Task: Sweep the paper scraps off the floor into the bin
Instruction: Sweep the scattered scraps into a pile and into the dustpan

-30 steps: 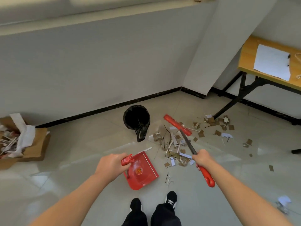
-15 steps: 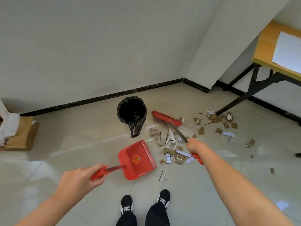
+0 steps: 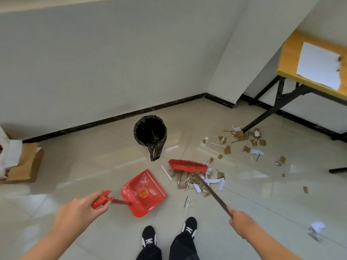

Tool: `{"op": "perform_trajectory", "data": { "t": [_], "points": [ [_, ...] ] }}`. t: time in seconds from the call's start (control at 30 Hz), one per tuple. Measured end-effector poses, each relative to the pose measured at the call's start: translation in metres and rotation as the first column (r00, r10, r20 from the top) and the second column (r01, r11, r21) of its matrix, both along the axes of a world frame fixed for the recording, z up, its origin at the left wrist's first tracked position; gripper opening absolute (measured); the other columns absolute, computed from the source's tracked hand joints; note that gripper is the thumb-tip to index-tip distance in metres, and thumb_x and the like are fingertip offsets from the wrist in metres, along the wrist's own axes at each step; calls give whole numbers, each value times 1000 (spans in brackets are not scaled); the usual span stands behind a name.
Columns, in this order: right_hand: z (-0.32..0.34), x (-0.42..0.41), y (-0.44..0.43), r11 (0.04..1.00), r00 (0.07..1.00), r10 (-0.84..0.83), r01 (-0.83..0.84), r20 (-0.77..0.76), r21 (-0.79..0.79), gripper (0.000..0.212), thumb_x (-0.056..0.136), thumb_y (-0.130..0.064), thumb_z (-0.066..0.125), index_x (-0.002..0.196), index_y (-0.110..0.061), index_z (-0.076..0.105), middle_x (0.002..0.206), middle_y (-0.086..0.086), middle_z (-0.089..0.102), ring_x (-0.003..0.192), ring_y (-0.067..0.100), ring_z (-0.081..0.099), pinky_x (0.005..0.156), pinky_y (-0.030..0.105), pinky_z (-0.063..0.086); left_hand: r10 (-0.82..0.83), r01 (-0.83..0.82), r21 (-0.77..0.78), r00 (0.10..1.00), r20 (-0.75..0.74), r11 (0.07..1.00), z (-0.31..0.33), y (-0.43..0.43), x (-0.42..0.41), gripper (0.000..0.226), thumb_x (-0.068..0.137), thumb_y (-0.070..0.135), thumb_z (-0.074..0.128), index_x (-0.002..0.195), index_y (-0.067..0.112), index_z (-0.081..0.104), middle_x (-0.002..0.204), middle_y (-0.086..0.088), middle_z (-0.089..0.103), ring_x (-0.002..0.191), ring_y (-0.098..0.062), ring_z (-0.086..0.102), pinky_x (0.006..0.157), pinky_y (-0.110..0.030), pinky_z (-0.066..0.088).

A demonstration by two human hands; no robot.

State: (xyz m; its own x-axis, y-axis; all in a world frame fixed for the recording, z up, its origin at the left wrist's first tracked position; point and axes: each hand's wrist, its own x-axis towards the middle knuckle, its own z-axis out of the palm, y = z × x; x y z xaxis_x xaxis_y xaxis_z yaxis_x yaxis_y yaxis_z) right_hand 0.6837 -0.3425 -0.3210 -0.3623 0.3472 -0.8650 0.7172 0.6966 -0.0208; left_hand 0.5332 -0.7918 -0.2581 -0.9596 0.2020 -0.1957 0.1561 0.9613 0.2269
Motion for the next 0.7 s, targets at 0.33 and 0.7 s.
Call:
{"op": "perform_trajectory", "data": {
  "t": [0.33, 0.7],
  "points": [
    [24, 1, -15, 968, 933, -245, 249, -264, -18, 43, 94, -23, 38, 132, -40, 50, 65, 2, 55, 41, 20, 45, 33, 20, 39, -196, 195, -40, 981, -6, 980, -15, 1, -13, 29, 62, 57, 45, 85, 43, 57, 53, 21, 61, 45, -11, 63, 41, -11, 19],
    [-15, -164, 59, 887, 843, -458, 454, -283, -83, 35, 96, -13, 37, 127, -9, 54, 56, 12, 47, 41, 19, 40, 43, 24, 34, -202, 200, -60, 979, -37, 978, -35, 30, -36, 26, 67, 58, 46, 68, 36, 59, 45, 16, 52, 40, -11, 56, 37, -13, 19]
  ]
}}
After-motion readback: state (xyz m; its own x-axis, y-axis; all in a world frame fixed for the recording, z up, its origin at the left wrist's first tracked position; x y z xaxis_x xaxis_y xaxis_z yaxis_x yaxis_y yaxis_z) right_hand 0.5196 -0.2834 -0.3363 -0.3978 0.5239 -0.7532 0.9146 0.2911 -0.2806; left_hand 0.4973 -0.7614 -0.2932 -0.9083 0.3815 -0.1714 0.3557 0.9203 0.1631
